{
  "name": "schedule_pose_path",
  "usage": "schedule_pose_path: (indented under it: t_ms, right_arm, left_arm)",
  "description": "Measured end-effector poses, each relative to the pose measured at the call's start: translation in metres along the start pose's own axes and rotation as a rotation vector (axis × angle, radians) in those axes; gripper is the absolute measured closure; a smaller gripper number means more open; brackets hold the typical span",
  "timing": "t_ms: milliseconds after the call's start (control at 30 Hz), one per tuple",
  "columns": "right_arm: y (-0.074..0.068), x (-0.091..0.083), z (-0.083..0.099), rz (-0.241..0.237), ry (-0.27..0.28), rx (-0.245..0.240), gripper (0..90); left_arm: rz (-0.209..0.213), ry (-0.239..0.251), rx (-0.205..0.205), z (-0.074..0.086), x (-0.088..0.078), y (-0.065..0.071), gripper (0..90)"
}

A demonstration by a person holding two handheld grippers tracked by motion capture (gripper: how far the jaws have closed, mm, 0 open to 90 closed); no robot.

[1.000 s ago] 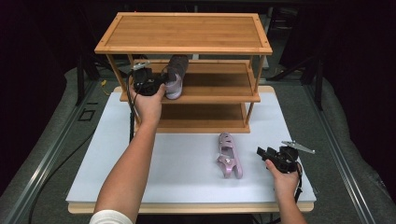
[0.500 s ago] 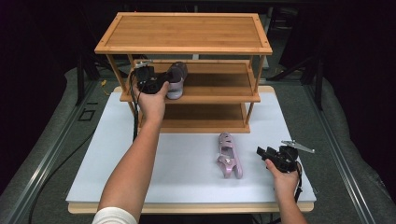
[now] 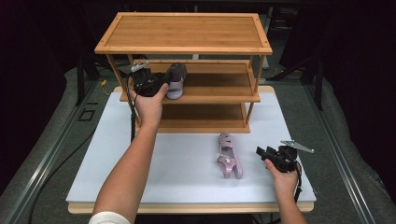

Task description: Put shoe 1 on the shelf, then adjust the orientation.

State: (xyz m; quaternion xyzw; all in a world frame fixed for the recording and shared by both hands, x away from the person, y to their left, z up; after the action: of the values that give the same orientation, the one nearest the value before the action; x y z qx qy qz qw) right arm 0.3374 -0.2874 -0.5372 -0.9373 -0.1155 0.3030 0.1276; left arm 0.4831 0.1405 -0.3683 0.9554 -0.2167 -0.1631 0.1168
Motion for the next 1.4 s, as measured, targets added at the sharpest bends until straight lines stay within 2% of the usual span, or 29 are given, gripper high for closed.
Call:
schedule_pose_path:
  t_ms: [133,200,233,300,367,500,533,600,667,767,800,933,967,1033,1133,1233,1300,1400]
  right_arm:
    - [-0.004,-0.003,-0.001,0.018,0.002,-0.040,48.1]
    - [-0.008,-0.004,-0.001,0.044,0.005,-0.082,48.1]
    - [-0.009,-0.004,-0.001,0.038,0.004,-0.093,48.1]
    - [-0.011,-0.004,-0.001,0.031,0.004,-0.099,48.1]
    - [-0.013,-0.003,-0.001,0.027,0.001,-0.106,48.1]
    - [-0.016,-0.005,-0.002,0.013,0.008,-0.121,48.1]
    - [-0.017,-0.006,-0.002,0.029,0.019,-0.133,48.1]
    - [-0.021,-0.008,-0.003,0.019,0.033,-0.152,48.4]
    - [-0.024,-0.010,-0.003,0.026,0.041,-0.171,48.9]
    - [-0.032,-0.011,-0.005,-0.008,0.042,-0.209,51.5]
    - [-0.034,-0.012,-0.005,0.015,0.043,-0.221,52.1]
    - [-0.045,-0.013,-0.005,-0.008,0.044,-0.263,56.2]
    - [-0.048,-0.014,-0.005,-0.011,0.050,-0.268,56.8]
    - [-0.052,-0.015,-0.006,-0.018,0.054,-0.278,57.5]
    - [-0.057,-0.017,-0.006,-0.030,0.053,-0.284,57.4]
    - [-0.061,-0.019,-0.007,-0.035,0.065,-0.286,56.8]
    - [-0.064,-0.020,-0.007,-0.030,0.075,-0.292,56.8]
    - [-0.067,-0.018,-0.006,-0.035,0.072,-0.292,57.8]
  left_arm:
    - [-0.007,0.018,0.040,0.001,-0.007,0.002,47.4]
    - [0.019,0.037,0.028,0.000,-0.010,0.001,45.6]
    - [0.034,0.040,0.011,0.000,-0.011,0.001,45.0]
    - [0.060,0.021,-0.007,-0.002,-0.013,0.002,44.5]
    - [0.065,0.013,0.001,-0.002,-0.018,0.003,44.3]
    - [0.073,0.026,0.031,0.000,-0.039,0.001,44.3]
    - [0.072,0.030,0.036,0.001,-0.047,-0.001,44.3]
    - [0.072,0.043,0.041,0.005,-0.058,-0.005,44.4]
    - [0.073,0.029,0.054,0.010,-0.070,-0.009,44.5]
    - [0.075,0.017,0.077,0.024,-0.089,-0.019,44.7]
    - [0.075,0.013,0.079,0.030,-0.094,-0.023,44.7]
    - [0.095,-0.011,0.069,0.057,-0.115,-0.038,45.8]
    - [0.090,-0.006,0.066,0.065,-0.120,-0.042,46.1]
    - [0.089,-0.034,0.072,0.078,-0.126,-0.047,46.0]
    - [0.074,-0.046,0.116,0.097,-0.138,-0.055,45.7]
    - [0.047,-0.049,0.137,0.113,-0.149,-0.065,45.7]
    - [0.043,-0.052,0.136,0.119,-0.153,-0.071,45.7]
    - [0.031,-0.038,0.110,0.133,-0.160,-0.081,45.8]
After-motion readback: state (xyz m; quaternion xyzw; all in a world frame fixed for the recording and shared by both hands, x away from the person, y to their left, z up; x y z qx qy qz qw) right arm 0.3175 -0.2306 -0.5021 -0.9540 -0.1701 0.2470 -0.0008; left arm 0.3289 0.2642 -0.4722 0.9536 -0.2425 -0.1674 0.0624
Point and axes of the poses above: each handheld gripper's, and its own axes: x roughly forward along the jaws, z roughly out of its underside, y roughly to its right, the point moved 1 cm from there along x, roughly forward along the jaws, and after that the axes turned 3 degrees about z, right-handed, at the moved point
